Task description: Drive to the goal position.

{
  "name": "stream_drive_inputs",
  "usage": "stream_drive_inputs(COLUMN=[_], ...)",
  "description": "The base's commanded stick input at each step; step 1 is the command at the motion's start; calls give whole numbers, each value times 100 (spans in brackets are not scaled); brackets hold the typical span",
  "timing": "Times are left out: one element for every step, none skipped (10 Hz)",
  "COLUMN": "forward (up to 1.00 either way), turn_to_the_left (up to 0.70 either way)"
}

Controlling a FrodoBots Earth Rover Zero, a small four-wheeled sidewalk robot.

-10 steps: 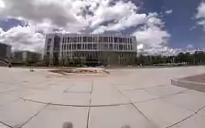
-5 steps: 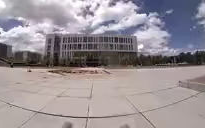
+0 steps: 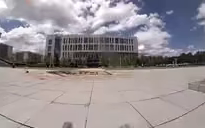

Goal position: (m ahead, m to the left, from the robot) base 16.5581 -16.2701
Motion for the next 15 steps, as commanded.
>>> stream_drive_inputs(forward=[70,70,70,70,70,70,70,70,70,70,70,70,70,70,70], turn_to_the_left=[0,0,0,0,0,0,0,0,-2,-9,-26,-35,-35,-35,-35])
